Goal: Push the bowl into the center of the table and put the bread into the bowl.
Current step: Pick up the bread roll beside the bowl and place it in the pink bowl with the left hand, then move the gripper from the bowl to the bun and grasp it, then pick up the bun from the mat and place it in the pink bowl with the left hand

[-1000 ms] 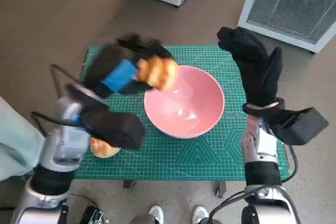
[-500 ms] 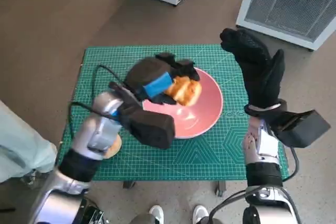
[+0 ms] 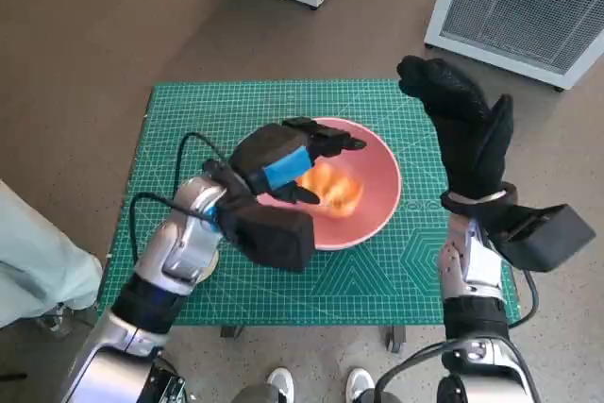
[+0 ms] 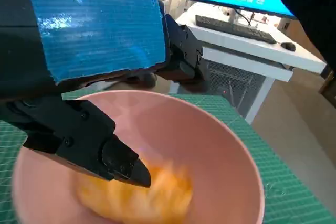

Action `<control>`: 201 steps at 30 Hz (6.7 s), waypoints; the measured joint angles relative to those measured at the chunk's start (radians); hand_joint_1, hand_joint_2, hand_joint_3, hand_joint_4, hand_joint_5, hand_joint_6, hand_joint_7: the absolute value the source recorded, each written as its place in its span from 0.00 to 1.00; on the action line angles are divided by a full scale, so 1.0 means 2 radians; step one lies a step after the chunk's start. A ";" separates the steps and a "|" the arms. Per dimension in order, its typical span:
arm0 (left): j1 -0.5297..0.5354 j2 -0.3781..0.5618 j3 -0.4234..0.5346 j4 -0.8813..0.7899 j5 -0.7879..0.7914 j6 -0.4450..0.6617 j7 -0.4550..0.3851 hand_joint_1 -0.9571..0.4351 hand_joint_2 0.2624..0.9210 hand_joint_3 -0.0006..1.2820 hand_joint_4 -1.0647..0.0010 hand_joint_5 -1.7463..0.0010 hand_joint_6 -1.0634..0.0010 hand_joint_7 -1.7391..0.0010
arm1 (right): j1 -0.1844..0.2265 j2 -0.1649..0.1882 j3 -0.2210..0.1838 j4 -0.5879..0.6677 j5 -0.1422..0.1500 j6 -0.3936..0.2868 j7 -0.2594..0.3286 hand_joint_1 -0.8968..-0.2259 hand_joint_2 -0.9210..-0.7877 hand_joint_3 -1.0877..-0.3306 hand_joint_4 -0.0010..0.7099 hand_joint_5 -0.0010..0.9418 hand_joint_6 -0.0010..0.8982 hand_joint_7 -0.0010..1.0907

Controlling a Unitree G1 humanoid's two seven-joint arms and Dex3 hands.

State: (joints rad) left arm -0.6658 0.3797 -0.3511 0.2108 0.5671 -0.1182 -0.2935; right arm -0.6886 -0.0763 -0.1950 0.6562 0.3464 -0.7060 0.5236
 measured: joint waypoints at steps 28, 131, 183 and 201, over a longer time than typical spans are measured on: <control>0.168 0.148 0.187 -0.281 -0.072 0.111 -0.126 0.57 0.72 0.00 0.82 1.00 0.70 1.00 | 0.001 0.005 0.001 0.003 0.001 0.008 -0.009 0.34 0.00 0.46 0.32 0.00 0.16 0.40; 0.226 0.180 0.095 -0.182 0.015 0.164 -0.139 0.69 1.00 0.08 0.38 0.31 0.45 0.30 | -0.005 0.007 -0.001 0.006 0.004 0.032 0.012 0.32 0.00 0.48 0.35 0.01 0.16 0.43; -0.165 0.020 -0.035 -0.084 0.016 0.229 -0.204 0.69 1.00 0.09 0.37 0.27 0.48 0.33 | 0.004 0.004 -0.012 -0.001 0.006 0.033 0.016 0.31 0.00 0.49 0.35 0.00 0.14 0.42; -0.160 -0.004 -0.045 -0.013 -0.018 0.202 -0.225 0.58 0.67 0.06 0.93 0.99 0.82 0.99 | 0.017 0.004 -0.018 -0.016 0.006 0.034 0.013 0.31 0.00 0.50 0.35 0.00 0.14 0.41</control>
State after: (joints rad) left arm -0.9862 0.3725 -0.4412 0.1851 0.5315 0.2855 -0.7443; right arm -0.6554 -0.0674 -0.2313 0.6249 0.3580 -0.6373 0.5500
